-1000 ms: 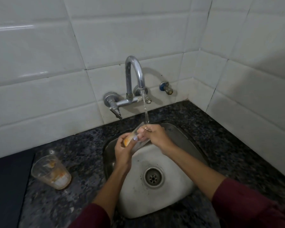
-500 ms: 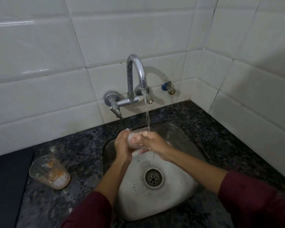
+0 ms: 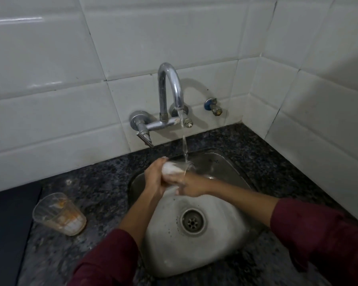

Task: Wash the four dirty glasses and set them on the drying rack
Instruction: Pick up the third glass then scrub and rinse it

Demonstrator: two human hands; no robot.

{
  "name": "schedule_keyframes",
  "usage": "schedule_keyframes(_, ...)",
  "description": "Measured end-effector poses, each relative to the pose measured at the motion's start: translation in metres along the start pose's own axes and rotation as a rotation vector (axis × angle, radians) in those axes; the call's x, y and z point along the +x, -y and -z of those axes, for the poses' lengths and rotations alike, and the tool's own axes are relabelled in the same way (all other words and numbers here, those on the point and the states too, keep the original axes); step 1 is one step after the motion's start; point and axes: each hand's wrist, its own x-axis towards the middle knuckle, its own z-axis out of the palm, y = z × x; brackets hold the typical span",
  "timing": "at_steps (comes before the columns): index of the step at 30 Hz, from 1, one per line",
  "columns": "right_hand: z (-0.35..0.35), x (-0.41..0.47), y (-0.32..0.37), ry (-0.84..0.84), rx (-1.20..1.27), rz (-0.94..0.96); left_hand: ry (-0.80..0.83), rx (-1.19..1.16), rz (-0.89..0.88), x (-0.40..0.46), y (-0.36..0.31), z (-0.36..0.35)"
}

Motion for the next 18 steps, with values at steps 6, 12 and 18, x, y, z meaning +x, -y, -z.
schedule_keyframes(6,0.006,0.007,-0.007,-0.087,-0.454,-0.243,0.011,-0.002,0.140,-0.004,-0.005,-0.003)
schedule_keyframes(12,0.010,0.016,0.011,0.157,0.508,-0.157,0.068,-0.084,0.054,-0.001,-0.005,0.001)
schedule_keyframes(18,-0.002,0.019,-0.004,-0.111,-0.763,-0.169,-0.118,-0.076,0.232,0.011,0.003,0.011)
